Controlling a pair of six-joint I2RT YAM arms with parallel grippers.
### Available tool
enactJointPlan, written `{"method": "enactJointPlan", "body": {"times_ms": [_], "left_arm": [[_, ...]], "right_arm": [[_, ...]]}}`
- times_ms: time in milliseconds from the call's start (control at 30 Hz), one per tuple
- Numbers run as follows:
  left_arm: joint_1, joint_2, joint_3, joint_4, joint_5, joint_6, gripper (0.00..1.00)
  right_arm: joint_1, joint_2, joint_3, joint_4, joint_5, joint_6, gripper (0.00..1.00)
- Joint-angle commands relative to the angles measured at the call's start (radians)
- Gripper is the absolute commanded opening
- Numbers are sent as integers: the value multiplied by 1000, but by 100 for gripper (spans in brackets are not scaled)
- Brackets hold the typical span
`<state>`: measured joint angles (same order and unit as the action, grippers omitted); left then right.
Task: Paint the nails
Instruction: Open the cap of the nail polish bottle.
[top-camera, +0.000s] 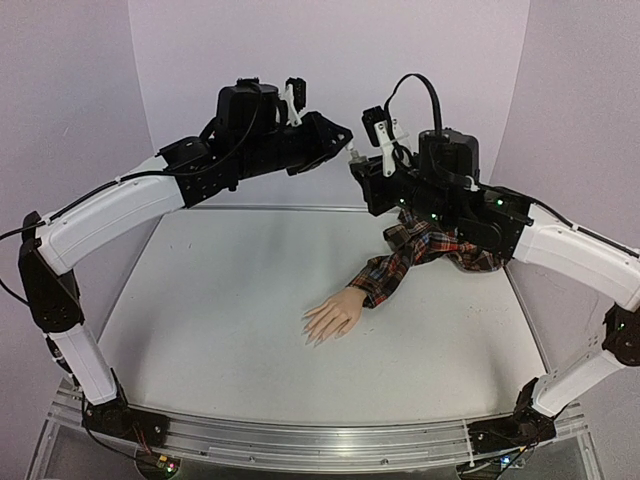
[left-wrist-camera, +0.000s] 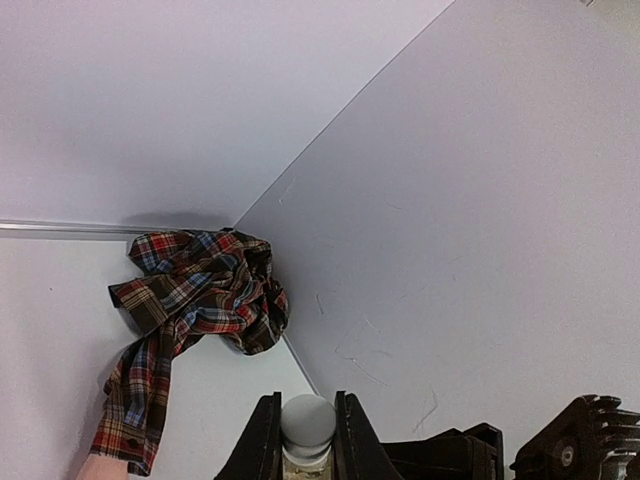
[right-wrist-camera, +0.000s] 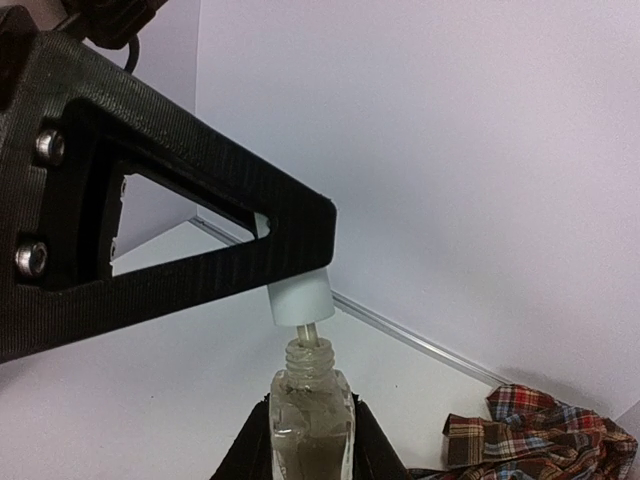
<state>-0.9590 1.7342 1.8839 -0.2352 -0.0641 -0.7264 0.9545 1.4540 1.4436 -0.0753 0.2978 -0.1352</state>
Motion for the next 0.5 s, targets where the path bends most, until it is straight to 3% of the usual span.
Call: {"method": "enactJointPlan", "body": {"times_ms": [0, 133, 467], "left_arm": [[2, -1, 50, 37, 8, -27, 0], [3, -23, -14, 118, 111, -53, 0], [2, -101, -97, 207, 188, -2, 0]], "right_arm": [[6, -50, -7, 78, 10, -39, 0], [5, -70, -18, 97, -41, -24, 0], [5, -92, -42, 97, -99, -18, 0]]}}
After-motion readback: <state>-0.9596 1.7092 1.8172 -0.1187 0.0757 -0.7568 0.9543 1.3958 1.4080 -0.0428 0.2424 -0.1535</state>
